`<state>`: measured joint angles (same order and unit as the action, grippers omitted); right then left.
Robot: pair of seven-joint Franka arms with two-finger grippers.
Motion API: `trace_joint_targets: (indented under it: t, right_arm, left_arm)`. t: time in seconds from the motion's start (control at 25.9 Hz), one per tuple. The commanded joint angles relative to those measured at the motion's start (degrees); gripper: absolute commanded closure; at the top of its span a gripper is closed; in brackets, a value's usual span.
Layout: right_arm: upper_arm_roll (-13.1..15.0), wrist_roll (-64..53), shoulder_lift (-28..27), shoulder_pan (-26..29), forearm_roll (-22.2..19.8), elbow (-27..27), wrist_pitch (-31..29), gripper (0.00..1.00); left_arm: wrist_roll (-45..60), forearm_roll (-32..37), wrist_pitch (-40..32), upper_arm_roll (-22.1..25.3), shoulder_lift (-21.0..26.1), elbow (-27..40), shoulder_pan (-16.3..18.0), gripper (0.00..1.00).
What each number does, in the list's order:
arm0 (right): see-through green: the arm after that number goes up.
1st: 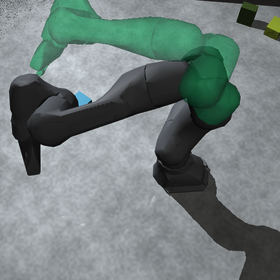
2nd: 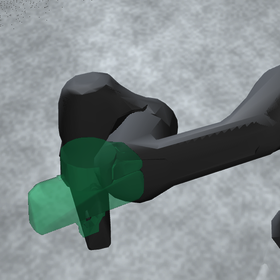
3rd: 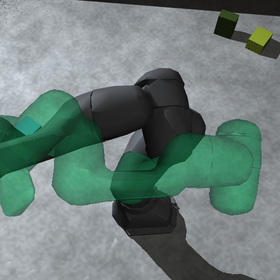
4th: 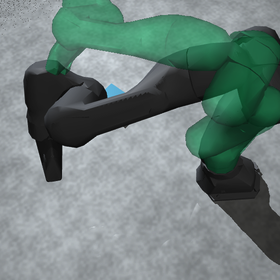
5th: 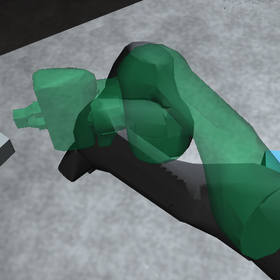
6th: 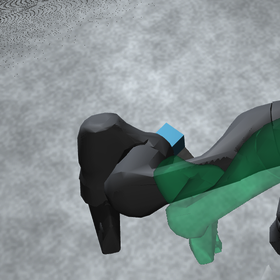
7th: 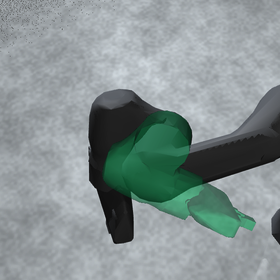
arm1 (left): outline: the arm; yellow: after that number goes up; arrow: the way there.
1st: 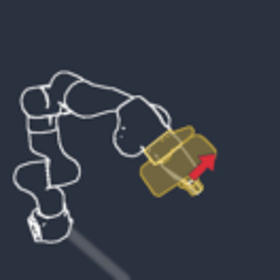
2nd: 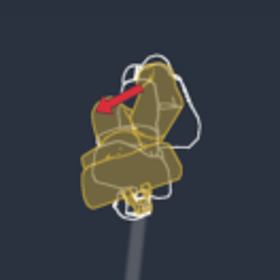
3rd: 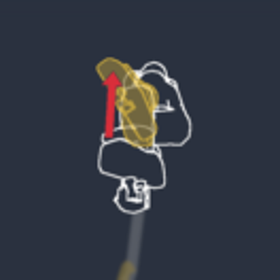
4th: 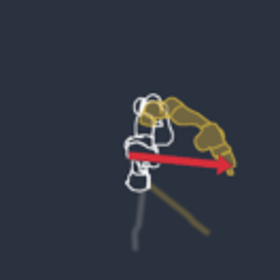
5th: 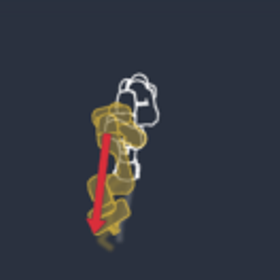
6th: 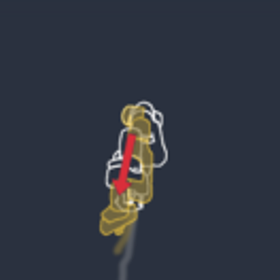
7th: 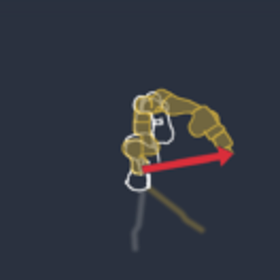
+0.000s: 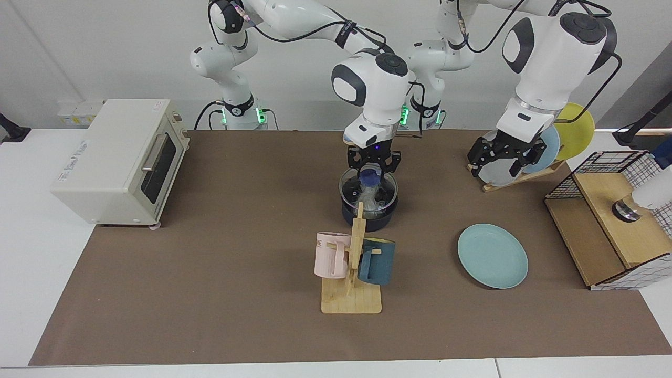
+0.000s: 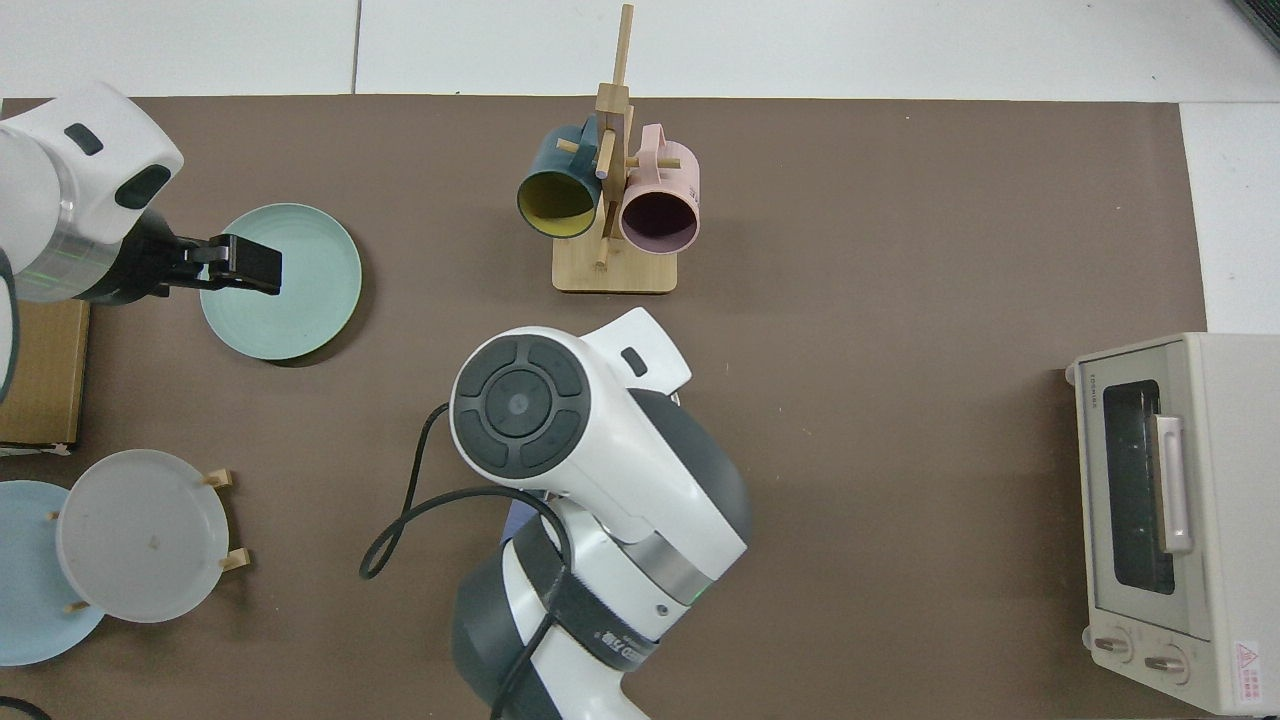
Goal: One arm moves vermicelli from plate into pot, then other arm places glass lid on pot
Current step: 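Carry the glass lid with the right gripper over the pot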
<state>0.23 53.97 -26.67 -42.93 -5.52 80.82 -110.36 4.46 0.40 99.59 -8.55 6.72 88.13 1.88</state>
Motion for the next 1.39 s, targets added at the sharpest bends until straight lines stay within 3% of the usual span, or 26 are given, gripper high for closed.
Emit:
trace_joint_targets:
  t: [0.0,0.31,0.58,1.35]
  right_arm:
    - [0.2,1.4,-1.3,-0.1,-1.3,-1.2,-2.1,1.0]
    - [0.2,1.5,-2.3,-0.1,-1.3,0.2,-4.6,1.0]
    - [0.1,1.5,-1.5,0.0,-0.6,2.2,-3.7,1.0]
    - [0.0,3.2,-1.4,0.2,0.7,1.6,-0.9,1.0]
  left_arm:
    - [0.1,-0.7,0.2,0.2,-0.1,-0.3,-0.1,0.0]
    - [0.1,-0.7,0.2,0.2,-0.2,-0.3,0.0,0.0]
    - [0.1,-0.7,0.2,0.3,-0.2,-0.3,-0.1,0.0]
    - [0.1,-0.7,0.2,0.2,-0.2,-0.2,0.0,0.0]
